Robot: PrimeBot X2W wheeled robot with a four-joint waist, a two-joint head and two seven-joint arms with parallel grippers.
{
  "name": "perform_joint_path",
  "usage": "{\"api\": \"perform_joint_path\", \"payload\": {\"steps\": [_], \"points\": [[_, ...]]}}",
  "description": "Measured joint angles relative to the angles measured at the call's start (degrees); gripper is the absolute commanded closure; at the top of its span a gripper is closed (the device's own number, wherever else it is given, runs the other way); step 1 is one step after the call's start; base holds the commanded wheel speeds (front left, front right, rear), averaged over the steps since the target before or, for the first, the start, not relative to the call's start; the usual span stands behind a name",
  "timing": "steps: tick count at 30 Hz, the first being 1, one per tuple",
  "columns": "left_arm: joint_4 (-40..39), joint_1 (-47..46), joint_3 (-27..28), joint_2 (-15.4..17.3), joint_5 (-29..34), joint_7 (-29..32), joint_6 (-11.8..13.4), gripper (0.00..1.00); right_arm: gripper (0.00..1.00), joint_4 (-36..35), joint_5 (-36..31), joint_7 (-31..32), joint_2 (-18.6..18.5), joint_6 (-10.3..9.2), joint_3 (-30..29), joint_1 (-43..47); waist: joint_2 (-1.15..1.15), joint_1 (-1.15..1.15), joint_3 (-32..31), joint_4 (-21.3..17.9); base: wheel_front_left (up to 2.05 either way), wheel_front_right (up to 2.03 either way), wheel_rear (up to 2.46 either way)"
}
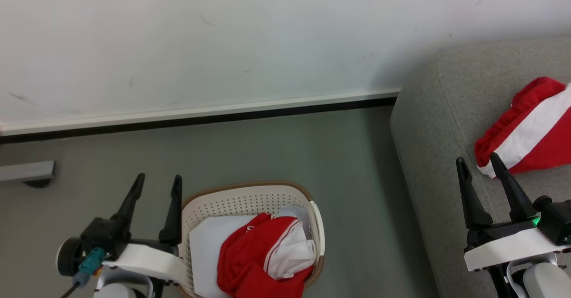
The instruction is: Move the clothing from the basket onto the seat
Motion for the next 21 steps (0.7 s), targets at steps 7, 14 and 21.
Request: {"api": "perform_joint_path", "payload": {"steps": [7,14,21], "points": [[6.67,-4.55,-1.71,1.33,-0.03,0.0,-0.38,0.0,0.0,-1.81,-0.45,0.0,0.78,0.0,-0.99,-2.56,0.0,0.0,5.07,-2.61,0.0,0.0,0.0],[14.66,-10.85,-3.93,3.3,-1.0,0.0,-0.63,0.0,0.0,-4.08,-0.78,0.0,1.45,0.0,-1.83,-4.52,0.0,0.01,10.09,-5.06,0.0,0.0,0.0],[21.62,-16.71,-6.9,5.46,-1.98,0.48,-0.82,0.0,0.0,-7.14,-0.92,0.0,3.13,0.0,-4.75,-6.71,0.0,0.01,15.37,-7.19,0.0,0.0,0.0]]}}
